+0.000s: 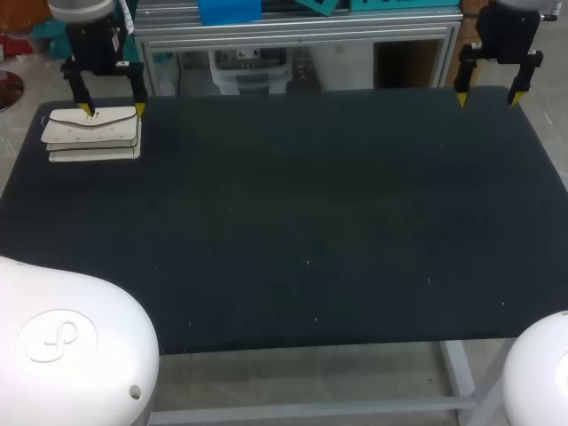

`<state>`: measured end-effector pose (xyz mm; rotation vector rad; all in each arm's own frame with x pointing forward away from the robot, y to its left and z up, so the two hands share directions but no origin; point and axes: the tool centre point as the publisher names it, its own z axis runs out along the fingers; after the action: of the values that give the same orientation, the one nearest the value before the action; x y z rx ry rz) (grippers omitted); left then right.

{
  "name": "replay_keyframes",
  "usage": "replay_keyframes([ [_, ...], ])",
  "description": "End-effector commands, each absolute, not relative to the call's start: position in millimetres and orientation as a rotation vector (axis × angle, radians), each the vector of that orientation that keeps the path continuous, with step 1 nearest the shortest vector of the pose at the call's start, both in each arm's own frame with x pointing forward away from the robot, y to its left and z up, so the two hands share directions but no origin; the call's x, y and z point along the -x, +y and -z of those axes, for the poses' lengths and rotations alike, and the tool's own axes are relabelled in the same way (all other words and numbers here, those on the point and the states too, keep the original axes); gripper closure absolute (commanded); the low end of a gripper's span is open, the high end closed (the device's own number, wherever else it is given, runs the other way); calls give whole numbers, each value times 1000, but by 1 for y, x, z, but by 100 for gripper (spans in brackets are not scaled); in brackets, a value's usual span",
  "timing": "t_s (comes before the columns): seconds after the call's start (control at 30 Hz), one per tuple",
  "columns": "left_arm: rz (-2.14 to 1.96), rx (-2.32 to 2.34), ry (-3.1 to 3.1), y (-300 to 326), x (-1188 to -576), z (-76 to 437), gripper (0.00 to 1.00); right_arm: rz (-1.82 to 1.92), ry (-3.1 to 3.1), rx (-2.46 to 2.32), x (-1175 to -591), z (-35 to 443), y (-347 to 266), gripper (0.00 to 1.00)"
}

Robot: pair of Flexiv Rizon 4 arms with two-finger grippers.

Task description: Pick up the bag, open it, inspect its contents, close it, and place it on the opposite side

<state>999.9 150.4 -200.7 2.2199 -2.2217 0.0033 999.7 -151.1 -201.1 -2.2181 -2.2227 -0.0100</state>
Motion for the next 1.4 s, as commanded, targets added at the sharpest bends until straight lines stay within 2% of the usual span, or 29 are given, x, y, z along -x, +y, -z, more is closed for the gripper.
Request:
replay_keyframes([
  [0.03,-1,-2221,-2222,150,-1000,200,0,5,-2222,2219,-1000,201,-151,0],
  [0.9,-11,-2213,-2220,151,-1000,201,0,25,-2244,2202,-999,201,-149,0],
  [0.97,-117,-2137,-2157,179,-1009,207,0,235,-2572,1842,-993,233,-121,0],
  [1.17,-82,-2150,-2166,179,-1007,213,0,225,-2509,1846,-995,244,-117,0],
  [1.4,-104,-2103,-2200,176,-1008,215,0,427,-2650,1726,-994,239,-112,0],
])
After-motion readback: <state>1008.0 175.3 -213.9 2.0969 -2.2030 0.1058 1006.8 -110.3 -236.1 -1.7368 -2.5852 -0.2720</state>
